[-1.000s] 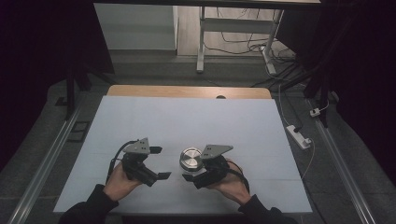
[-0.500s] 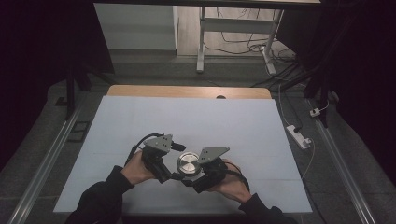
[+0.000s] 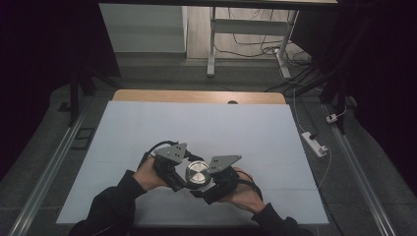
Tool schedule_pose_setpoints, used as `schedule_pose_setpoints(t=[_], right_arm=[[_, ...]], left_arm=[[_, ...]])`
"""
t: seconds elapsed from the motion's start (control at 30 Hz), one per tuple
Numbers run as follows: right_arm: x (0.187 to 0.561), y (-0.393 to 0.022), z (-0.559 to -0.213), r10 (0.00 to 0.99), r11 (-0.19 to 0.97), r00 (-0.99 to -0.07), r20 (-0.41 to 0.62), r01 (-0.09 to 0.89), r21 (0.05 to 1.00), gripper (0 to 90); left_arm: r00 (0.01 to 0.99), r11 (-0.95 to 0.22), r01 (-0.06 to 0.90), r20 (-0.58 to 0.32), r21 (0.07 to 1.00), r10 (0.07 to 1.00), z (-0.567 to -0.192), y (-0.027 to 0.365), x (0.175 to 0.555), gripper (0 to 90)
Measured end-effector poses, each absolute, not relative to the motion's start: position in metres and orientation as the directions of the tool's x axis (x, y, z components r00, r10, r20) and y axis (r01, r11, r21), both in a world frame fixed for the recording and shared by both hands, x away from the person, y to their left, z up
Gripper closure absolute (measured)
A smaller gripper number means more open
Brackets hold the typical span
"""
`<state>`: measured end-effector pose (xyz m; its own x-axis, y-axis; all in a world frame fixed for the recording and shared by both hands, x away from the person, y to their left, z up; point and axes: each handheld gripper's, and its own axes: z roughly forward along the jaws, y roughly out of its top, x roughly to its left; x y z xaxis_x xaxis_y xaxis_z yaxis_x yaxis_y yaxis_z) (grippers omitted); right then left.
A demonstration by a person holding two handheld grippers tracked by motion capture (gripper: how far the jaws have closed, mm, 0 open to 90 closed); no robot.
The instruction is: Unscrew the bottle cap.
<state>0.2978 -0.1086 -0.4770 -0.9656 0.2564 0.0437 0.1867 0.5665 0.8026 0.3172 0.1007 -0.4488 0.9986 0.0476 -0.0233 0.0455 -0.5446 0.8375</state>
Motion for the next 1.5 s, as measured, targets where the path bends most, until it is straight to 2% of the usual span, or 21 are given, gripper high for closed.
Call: schedule_pose_setpoints(t=[0.2,0.33,0.43,0.5,0.6,0.67,0.77,0.8,0.83,0.93,1.1,1.2,1.33,1.37,1.4,1.43,1.47,1.5], right_arm=[[0.304,-0.111,-0.478,0.381,0.547,-0.923,0.045,0.265,0.794,14.6],[0.307,-0.114,-0.479,0.442,0.53,-0.897,0.025,0.284,0.799,14.6],[0.307,-0.115,-0.478,0.453,0.514,-0.891,0.03,0.288,0.808,14.6],[0.306,-0.116,-0.476,0.446,0.505,-0.894,0.033,0.282,0.816,14.6],[0.305,-0.116,-0.474,0.414,0.502,-0.909,0.04,0.265,0.823,14.6],[0.304,-0.116,-0.474,0.401,0.505,-0.915,0.043,0.26,0.823,14.6],[0.301,-0.111,-0.476,0.322,0.529,-0.945,0.066,0.237,0.815,14.6],[0.3,-0.11,-0.477,0.294,0.537,-0.953,0.075,0.23,0.812,14.5],[0.298,-0.108,-0.478,0.27,0.544,-0.96,0.074,0.216,0.811,14.5],[0.291,-0.102,-0.478,0.206,0.563,-0.976,0.071,0.178,0.807,14.6],[0.284,-0.099,-0.475,0.157,0.561,-0.985,0.069,0.147,0.815,14.6],[0.286,-0.101,-0.475,0.168,0.563,-0.984,0.057,0.143,0.814,14.6],[0.291,-0.104,-0.475,0.221,0.559,-0.974,0.043,0.163,0.813,14.5],[0.291,-0.104,-0.475,0.221,0.559,-0.974,0.043,0.163,0.813,14.5],[0.293,-0.105,-0.475,0.278,0.549,-0.96,0.04,0.193,0.813,14.6],[0.293,-0.105,-0.475,0.278,0.549,-0.96,0.04,0.193,0.813,14.6],[0.295,-0.106,-0.476,0.335,0.538,-0.942,0.034,0.221,0.813,14.6],[0.297,-0.106,-0.477,0.358,0.528,-0.933,0.041,0.239,0.815,14.6]], left_arm=[[0.956,-0.544,0.188,-0.025,0.818,0.292,-0.447,0.086,0.31,18.9],[0.921,-0.543,0.225,0.005,0.809,0.388,-0.444,0.075,0.304,18.8],[0.93,-0.532,0.232,-0.026,0.815,0.366,-0.44,0.077,0.308,16.3],[0.936,-0.497,0.247,-0.072,0.832,0.344,-0.435,0.084,0.311,6.8],[0.945,-0.472,0.252,-0.108,0.845,0.31,-0.429,0.096,0.316,0.0],[0.95,-0.465,0.252,-0.125,0.849,0.286,-0.425,0.107,0.319,1.1],[0.984,-0.501,0.168,-0.116,0.849,0.133,-0.427,0.121,0.321,1.6],[0.984,-0.501,0.168,-0.116,0.849,0.133,-0.427,0.121,0.321,2.3],[0.993,-0.511,0.117,-0.108,0.852,0.048,-0.431,0.121,0.319,3.9],[0.994,-0.531,0.066,-0.099,0.845,-0.035,-0.436,0.116,0.316,6.4],[0.993,-0.553,-0.001,-0.064,0.833,-0.099,-0.44,0.111,0.31,16.6],[0.998,-0.548,-0.002,-0.037,0.837,-0.059,-0.439,0.111,0.31,18.8],[0.999,-0.541,0.042,-0.047,0.84,0.005,-0.441,0.109,0.311,19.0],[0.998,-0.541,0.06,-0.047,0.839,0.038,-0.441,0.107,0.311,19.0],[0.992,-0.54,0.104,-0.05,0.835,0.114,-0.441,0.102,0.311,19.0],[0.992,-0.54,0.104,-0.05,0.835,0.114,-0.441,0.102,0.311,19.0],[0.98,-0.533,0.147,-0.048,0.833,0.195,-0.441,0.097,0.31,19.1],[0.971,-0.529,0.167,-0.045,0.832,0.236,-0.441,0.095,0.309,19.1]])
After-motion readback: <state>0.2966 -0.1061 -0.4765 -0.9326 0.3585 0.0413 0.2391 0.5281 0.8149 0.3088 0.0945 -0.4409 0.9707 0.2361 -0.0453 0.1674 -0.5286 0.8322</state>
